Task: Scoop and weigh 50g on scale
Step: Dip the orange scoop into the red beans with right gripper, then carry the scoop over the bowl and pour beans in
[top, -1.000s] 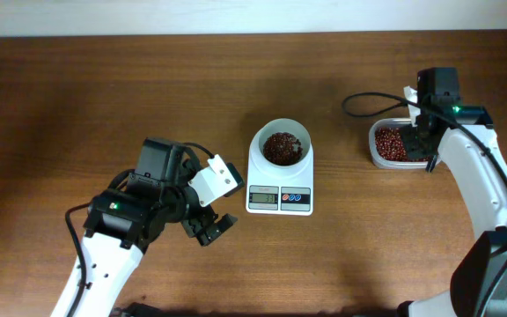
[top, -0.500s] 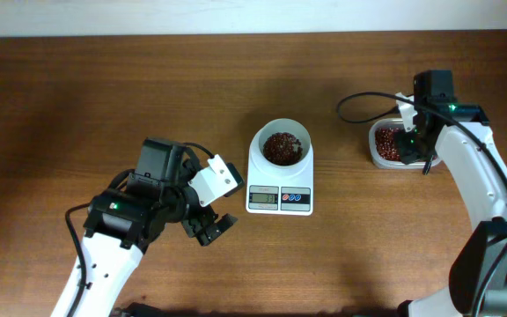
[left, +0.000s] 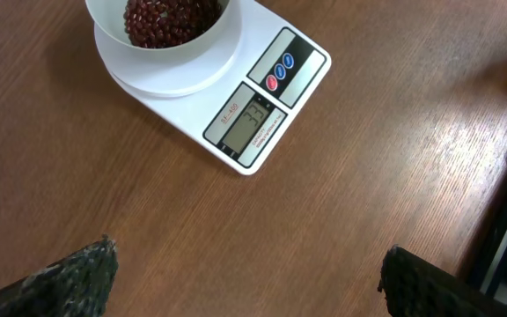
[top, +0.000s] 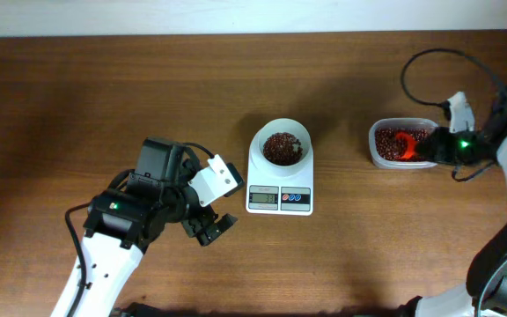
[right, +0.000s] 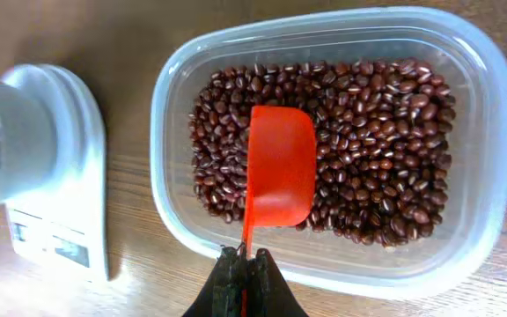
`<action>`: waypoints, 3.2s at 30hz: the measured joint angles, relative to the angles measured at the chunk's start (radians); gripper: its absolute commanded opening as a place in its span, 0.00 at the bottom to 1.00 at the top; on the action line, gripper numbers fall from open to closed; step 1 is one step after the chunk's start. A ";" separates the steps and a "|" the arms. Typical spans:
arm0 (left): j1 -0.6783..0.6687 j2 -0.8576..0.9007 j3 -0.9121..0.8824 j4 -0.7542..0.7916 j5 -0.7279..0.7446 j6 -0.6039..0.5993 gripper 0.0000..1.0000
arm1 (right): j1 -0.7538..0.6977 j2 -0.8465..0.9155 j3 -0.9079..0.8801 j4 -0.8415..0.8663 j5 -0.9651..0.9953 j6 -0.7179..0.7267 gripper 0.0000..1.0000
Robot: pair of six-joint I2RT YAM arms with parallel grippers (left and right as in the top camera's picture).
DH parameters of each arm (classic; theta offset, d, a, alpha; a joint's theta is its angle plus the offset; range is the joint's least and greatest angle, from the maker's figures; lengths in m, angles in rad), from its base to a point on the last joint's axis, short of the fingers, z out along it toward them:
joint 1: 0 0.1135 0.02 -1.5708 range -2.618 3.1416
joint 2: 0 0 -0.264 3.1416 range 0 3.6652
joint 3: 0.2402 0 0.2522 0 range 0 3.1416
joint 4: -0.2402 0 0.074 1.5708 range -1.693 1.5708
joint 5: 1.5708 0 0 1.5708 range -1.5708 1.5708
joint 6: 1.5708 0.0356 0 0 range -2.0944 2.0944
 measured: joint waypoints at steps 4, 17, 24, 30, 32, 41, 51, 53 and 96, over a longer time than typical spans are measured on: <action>0.000 0.000 0.000 0.000 0.000 0.000 0.99 | -0.106 0.000 0.000 -0.039 -0.146 0.011 0.04; 0.000 0.000 0.000 0.000 0.000 0.000 0.99 | -0.127 0.002 0.000 -0.071 -0.572 0.012 0.04; 0.000 0.000 0.000 0.000 0.000 0.000 0.99 | 0.114 0.002 0.000 -0.063 -0.675 0.012 0.04; 0.000 0.000 0.000 0.000 0.000 0.000 0.99 | 0.306 0.004 -0.001 0.119 -0.656 0.077 0.04; 0.000 0.000 0.000 0.000 0.000 0.000 0.99 | 0.346 0.004 -0.001 0.173 -0.608 0.095 0.04; 0.000 0.000 0.000 0.000 0.000 0.000 0.99 | 0.492 0.004 -0.002 0.217 -0.307 0.009 0.04; 0.000 0.000 0.000 0.000 0.000 0.000 0.99 | 0.497 0.004 -0.002 0.229 -0.350 -0.087 0.04; 0.000 0.000 0.000 0.000 0.000 0.000 0.99 | 0.497 0.004 -0.002 0.228 -0.325 -0.068 0.04; 0.000 0.000 0.000 0.000 0.000 0.000 0.99 | 0.562 0.005 -0.001 0.275 -0.219 -0.123 0.04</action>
